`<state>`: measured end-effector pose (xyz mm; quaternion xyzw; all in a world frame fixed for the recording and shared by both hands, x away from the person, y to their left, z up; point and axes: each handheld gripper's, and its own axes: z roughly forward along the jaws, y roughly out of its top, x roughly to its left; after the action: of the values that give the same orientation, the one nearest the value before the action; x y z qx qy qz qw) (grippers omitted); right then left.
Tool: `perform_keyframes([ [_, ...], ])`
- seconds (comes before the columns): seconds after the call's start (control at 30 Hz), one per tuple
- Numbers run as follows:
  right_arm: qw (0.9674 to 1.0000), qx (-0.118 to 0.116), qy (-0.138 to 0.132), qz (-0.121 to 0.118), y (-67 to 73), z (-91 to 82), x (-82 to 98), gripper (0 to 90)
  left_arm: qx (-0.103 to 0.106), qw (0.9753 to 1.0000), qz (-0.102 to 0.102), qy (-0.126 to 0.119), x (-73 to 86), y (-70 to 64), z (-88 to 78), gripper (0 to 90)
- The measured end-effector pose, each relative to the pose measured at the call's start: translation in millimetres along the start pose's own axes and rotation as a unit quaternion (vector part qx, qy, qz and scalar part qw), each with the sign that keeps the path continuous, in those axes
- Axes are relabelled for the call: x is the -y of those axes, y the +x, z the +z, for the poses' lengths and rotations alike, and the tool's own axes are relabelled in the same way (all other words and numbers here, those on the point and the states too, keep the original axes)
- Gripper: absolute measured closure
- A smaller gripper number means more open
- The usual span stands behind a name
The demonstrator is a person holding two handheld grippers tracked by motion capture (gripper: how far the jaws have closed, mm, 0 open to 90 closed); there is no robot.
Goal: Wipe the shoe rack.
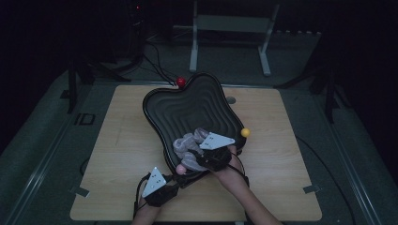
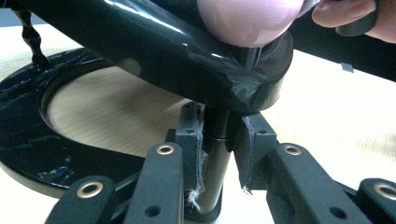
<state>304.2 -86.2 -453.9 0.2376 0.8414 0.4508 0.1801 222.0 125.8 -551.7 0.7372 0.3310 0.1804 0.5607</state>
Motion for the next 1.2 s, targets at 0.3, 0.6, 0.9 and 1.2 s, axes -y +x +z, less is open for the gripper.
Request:
perform_keyframes([
  [0.3,0.9995,0.028,0.000,0.014,-20.8,-6.2,5.5,69.9,0.001,1.0000,-0.002,0.000,0.1,0.0,0.1,73.6],
  [0.6,0.9968,0.061,0.002,0.052,-53.2,-18.4,19.0,69.9,0.001,1.0000,-0.001,0.001,-0.2,0.2,0.1,73.6],
  [0.9,0.9940,0.078,0.008,0.075,-71.9,-27.2,27.3,69.8,0.002,1.0000,-0.005,0.000,0.1,0.6,0.1,73.6],
  [1.2,0.9919,0.092,0.009,0.087,-84.3,-34.9,35.3,69.7,0.000,1.0000,-0.003,0.003,-0.6,0.0,0.1,73.6],
])
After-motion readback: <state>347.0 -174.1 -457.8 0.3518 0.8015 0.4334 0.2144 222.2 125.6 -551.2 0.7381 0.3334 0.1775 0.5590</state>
